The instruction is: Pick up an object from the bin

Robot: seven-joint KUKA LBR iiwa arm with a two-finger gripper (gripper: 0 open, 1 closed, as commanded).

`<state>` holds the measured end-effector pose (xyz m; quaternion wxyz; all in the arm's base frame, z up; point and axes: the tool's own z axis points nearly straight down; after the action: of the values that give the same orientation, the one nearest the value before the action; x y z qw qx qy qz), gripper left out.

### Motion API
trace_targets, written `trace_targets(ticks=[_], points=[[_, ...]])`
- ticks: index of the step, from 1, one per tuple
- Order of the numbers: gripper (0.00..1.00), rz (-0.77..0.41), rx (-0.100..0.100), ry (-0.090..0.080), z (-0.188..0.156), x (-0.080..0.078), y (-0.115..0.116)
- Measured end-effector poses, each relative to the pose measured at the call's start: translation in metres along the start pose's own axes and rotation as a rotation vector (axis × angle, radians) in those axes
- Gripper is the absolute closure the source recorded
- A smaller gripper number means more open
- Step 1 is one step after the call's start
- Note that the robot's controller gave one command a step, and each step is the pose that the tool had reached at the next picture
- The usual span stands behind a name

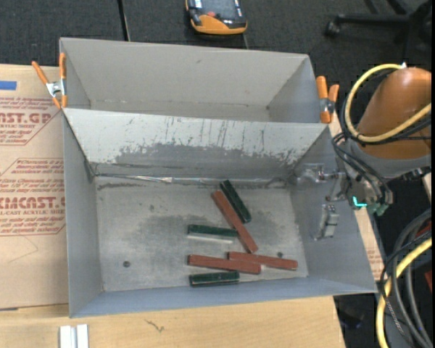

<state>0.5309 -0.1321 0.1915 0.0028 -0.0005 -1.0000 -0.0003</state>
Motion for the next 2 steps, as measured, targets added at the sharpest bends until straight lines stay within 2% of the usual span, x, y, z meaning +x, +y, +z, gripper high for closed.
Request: trace_targets(ticks=[1, 2], points=[[0.00, -0.002, 0.001, -0.007, -0.004, -0.002, 0.001], [0.00, -0.056, 0.002, -0.010, 0.076, 0.030, 0.056]])
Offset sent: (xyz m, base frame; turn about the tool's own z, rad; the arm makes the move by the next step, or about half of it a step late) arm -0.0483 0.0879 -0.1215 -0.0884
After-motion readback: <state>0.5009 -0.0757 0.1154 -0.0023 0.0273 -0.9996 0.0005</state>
